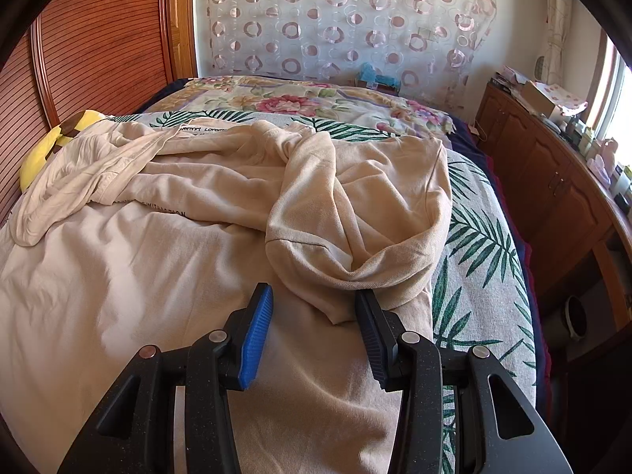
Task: Fold small clothes
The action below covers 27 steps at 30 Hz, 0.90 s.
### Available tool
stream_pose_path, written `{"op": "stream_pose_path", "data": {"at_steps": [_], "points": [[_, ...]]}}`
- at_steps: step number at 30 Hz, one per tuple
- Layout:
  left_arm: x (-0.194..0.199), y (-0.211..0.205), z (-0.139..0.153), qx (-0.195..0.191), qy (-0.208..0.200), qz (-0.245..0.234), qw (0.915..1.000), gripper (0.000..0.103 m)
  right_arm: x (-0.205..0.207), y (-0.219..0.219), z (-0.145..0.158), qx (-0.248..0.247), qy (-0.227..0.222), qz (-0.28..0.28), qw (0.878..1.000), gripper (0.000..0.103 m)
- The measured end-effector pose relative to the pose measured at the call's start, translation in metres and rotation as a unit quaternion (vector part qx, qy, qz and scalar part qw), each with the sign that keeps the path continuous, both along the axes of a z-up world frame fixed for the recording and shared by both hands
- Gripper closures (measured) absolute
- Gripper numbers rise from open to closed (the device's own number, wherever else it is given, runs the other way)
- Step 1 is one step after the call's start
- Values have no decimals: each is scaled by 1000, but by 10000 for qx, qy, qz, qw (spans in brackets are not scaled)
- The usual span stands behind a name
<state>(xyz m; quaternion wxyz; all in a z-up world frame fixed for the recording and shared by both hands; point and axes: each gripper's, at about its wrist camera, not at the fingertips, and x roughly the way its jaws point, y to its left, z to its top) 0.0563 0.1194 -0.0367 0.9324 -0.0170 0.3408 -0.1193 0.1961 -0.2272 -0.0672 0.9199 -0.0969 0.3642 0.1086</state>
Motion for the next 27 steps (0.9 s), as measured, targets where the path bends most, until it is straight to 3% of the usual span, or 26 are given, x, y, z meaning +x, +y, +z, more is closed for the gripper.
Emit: {"op": "stream_pose_path", "data": {"at_steps": [5,10,14,19,20,27], "points": [[45,-28,7,77,-9,-138,9999,23,5,-6,1,210,112,31,9997,52],[96,-61,5,165,46,-299,9994,23,1,-12,33,626,-116,228,9977,52],[131,-90,1,202,144,-460,9986,23,15,-7,56,605,-250,369,9972,52],[171,-123,-8,348,365,-814,9954,44,59,12,49,349,41,420,9985,52],[178,-129,-11,353,415,-896,9945,54,66,15,46,319,98,429,9985,52],[221,-150,-32,332,861,-1005,9906,56,114,25,36,273,345,470,9979,52]]}}
